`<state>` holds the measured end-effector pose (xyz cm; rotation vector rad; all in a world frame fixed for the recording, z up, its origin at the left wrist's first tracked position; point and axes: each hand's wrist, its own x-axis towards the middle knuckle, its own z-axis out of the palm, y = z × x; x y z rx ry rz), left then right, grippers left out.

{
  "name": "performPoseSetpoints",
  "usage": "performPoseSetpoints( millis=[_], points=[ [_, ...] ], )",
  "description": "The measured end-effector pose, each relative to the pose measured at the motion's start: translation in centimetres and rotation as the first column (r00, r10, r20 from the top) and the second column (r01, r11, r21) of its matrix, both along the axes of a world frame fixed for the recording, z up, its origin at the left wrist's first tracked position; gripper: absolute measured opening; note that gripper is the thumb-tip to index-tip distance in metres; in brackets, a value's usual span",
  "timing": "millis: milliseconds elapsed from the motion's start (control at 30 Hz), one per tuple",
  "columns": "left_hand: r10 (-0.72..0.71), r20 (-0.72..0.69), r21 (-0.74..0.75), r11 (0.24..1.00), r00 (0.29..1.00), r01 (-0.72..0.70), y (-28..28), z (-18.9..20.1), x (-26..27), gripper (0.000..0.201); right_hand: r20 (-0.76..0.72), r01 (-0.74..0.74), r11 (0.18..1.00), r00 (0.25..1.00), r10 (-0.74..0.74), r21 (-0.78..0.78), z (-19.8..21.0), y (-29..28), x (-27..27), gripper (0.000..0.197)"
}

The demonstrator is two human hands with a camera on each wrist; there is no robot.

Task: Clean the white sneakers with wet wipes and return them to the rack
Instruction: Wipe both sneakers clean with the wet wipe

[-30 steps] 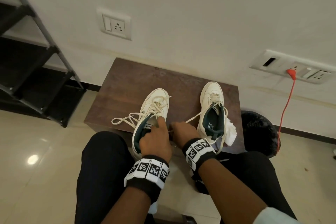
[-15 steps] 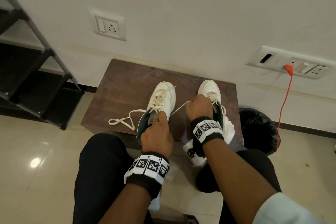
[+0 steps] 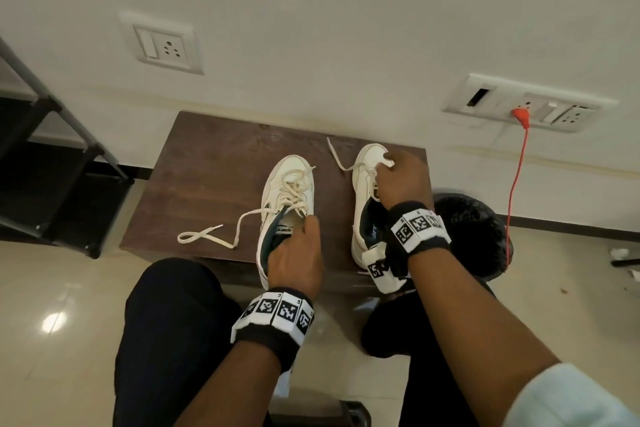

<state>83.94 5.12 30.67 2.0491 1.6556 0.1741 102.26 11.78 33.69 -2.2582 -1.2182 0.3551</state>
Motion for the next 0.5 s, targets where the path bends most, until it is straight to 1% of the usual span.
performPoseSetpoints(
  millis=[100,200,267,300,367,433,500],
  points=[
    [0.039,0.009,0.001,0.999,0.999,-0.039,-0.1,-0.1,0.1,0.024,0.054,0.152,0.988,0.987,-0.153,0.024,-1.1,-2.3,1.4,0.022],
    [0.106,0.012,-0.021,0.994,0.994,-0.105,-0.2,0.0,0.1,0.036,0.026,0.26,0.965,0.965,-0.26,-0.017,-2.6,-4.2,3.1,0.017],
    [0.144,-0.006,-0.041,0.989,0.99,-0.144,-0.1,0.1,0.3,0.044,0.02,0.257,0.964,0.966,-0.256,-0.07,-3.5,-5.3,4.1,0.015],
    [0.154,-0.022,-0.055,0.986,0.988,-0.155,0.0,0.1,0.4,0.047,0.011,0.231,0.967,0.973,-0.231,-0.108,-3.9,-5.7,4.4,0.017],
    [0.156,-0.053,-0.086,0.983,0.986,-0.161,0.3,0.3,0.7,0.05,-0.038,0.151,0.97,0.986,-0.161,-0.188,-5.0,-6.4,4.9,0.025],
    [0.144,-0.094,-0.12,0.981,0.985,-0.155,0.6,0.4,0.9,0.05,-0.097,0.113,0.965,0.986,-0.139,-0.235,-6.0,-7.0,5.1,0.029],
    [0.133,-0.121,-0.133,0.98,0.984,-0.149,0.7,0.5,1.1,0.043,-0.122,0.116,0.963,0.981,-0.149,-0.243,-6.9,-7.5,5.1,0.028]
  ],
)
